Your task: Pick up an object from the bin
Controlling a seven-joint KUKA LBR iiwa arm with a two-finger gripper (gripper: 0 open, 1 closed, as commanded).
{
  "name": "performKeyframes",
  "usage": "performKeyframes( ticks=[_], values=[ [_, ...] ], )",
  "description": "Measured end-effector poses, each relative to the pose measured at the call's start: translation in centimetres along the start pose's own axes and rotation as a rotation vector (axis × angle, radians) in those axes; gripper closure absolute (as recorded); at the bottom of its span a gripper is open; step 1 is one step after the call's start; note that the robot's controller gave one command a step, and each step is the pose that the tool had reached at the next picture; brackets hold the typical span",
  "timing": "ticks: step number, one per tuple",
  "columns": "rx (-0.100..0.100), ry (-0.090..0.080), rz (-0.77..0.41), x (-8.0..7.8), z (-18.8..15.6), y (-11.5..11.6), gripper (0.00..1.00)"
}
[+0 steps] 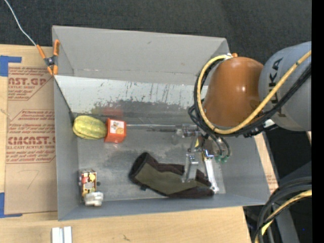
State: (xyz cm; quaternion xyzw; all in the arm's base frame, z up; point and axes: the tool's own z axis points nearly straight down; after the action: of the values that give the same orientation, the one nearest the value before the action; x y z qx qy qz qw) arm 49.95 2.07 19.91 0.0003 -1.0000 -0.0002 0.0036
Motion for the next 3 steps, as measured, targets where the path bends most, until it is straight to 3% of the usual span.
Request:
performKeyframes(
  ticks=[1,2,3],
  values=[
    [0.0,-0.005,0.0,-0.1,-0.3,0.0,0.0],
    [0.0,-0.001,-0.109,-0.7,-6.9,-3.9,0.0],
    [0.001,-0.009,-0.155,-0.2,-0.7,-4.7,0.0]
  ],
)
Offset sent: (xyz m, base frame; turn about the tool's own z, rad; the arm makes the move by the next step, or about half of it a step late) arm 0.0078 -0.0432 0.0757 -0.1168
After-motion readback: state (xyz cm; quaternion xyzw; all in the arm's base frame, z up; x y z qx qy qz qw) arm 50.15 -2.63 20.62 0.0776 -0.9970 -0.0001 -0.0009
